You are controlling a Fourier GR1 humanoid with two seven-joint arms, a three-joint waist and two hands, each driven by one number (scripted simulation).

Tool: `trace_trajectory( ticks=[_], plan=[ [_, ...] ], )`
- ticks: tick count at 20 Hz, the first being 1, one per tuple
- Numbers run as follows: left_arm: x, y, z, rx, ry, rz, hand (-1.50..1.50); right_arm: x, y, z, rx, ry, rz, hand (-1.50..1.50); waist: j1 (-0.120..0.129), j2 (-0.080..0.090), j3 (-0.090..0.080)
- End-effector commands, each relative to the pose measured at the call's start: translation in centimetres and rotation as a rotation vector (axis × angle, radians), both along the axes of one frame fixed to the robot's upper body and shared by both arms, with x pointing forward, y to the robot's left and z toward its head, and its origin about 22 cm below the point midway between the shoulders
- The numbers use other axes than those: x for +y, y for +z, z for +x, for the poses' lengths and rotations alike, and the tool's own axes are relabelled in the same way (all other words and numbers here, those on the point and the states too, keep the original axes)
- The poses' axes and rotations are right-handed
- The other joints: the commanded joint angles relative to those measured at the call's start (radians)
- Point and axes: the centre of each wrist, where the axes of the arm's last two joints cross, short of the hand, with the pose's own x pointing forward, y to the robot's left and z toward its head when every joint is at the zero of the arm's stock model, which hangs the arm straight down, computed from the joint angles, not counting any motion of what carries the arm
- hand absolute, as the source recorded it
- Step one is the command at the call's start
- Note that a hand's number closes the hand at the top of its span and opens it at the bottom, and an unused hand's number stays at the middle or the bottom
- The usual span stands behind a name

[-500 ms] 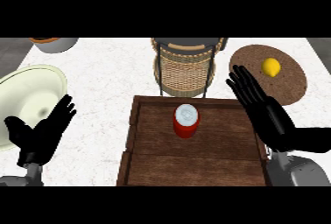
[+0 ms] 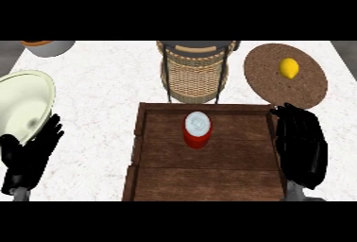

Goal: Pick the can from the tray and place it in the tiered basket

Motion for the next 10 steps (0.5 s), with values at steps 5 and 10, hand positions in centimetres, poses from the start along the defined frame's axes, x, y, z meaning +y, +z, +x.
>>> trace_trajectory(
  ticks=[5,10],
  plan=[
    [0.9,0.3,0.0,0.008,-0.009,0.033,0.0,1.9,-8.7,-5.7,0.529,-0.386,-0.35,-1.5,0.034,0.026,-0.028],
    [0.8,-0.2,-0.5,0.007,-0.03,0.048,0.0,1.1,-9.6,-7.0,0.727,-0.354,-0.516,-1.5,0.046,0.022,-0.031]
  ],
)
